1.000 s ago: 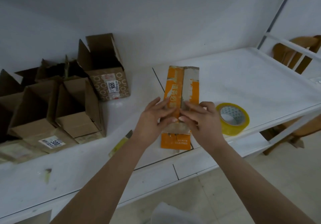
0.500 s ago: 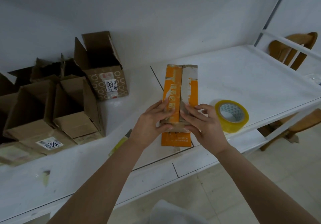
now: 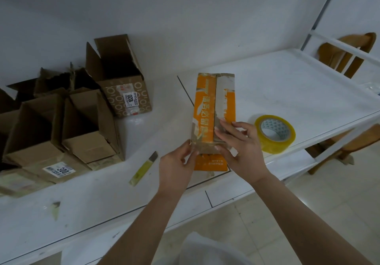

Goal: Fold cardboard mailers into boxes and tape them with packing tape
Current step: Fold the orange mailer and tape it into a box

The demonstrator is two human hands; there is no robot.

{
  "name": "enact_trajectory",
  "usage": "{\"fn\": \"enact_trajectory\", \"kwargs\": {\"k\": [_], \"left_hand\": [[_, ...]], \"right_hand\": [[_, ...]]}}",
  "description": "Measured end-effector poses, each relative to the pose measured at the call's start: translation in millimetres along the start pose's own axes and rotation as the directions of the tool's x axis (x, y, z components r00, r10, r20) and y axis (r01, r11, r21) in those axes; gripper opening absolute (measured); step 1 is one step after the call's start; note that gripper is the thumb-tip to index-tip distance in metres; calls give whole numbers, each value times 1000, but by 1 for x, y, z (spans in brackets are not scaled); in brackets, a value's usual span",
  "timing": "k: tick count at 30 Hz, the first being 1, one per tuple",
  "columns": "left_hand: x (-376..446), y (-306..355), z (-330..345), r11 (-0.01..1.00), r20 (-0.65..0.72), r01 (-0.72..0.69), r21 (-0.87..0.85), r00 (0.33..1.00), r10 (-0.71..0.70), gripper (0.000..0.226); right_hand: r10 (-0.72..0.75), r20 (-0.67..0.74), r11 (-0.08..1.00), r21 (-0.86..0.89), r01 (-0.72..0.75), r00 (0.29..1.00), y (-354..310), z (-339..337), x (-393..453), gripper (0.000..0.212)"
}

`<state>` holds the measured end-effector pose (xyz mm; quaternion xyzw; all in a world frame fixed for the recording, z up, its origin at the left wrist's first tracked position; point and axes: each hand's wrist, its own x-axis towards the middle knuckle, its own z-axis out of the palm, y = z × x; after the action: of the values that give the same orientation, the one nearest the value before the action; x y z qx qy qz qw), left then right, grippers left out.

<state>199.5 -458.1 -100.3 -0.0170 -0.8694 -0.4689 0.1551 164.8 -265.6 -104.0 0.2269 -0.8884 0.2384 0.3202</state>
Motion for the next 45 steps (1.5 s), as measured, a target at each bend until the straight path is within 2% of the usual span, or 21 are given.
{"fn": "enact_trajectory", "kwargs": {"k": [3,6,7,10,12,14,16,19,21,30,38,39,41,43,45], "left_hand": [[-15,9,9,1000,34,-7,4,999,7,34],[-29,9,15,996,140,-47,82,990,35,43],[-32,8,15,993,137,-64,100,989,50,42],[-21,1,6,996,4,11,86,1000,-11,21],[-4,-6,-4,993,-28,34,113,999,-31,7],[15,-11,-14,990,32,-13,140,999,9,8],[32,-13,-24,984,148,-86,154,987,63,13],[48,-12,-34,957,330,-240,162,927,177,20],[55,-11,-36,942,374,-291,169,903,212,19],[59,-12,-25,961,384,-258,103,901,201,25],[60,-12,-19,964,394,-206,167,911,126,36],[60,-10,-19,969,354,-199,147,925,137,41],[60,0,-21,961,284,-259,101,933,221,65],[64,12,-17,914,372,-390,114,869,325,86],[65,23,-10,846,509,-507,164,779,368,77]], "right_hand": [[2,1,1000,-9,-2,1000,-1,-1,0,41],[-1,-2,1000,-16,1,1000,-2,-1,1,42],[0,-2,1000,-16,0,1000,-2,-1,0,42],[2,6,1000,-15,-2,1000,0,-3,0,43],[4,23,1000,-19,-4,1000,1,-4,0,43],[7,30,1000,-21,-6,1000,1,-5,1,43],[9,34,1000,-17,-8,999,0,-6,1,44],[10,44,1000,-16,-9,999,-1,-8,2,49],[9,49,1000,-17,-8,999,-1,-10,2,50],[4,86,999,-34,-1,996,2,-11,5,51],[13,88,999,-34,-11,996,6,-9,5,53],[19,88,999,-29,-17,996,6,-9,5,53],[31,89,1000,-9,-30,996,4,-9,5,54],[39,96,998,38,-43,995,4,-10,6,57],[89,90,989,112,-99,992,6,-12,3,64]]}}
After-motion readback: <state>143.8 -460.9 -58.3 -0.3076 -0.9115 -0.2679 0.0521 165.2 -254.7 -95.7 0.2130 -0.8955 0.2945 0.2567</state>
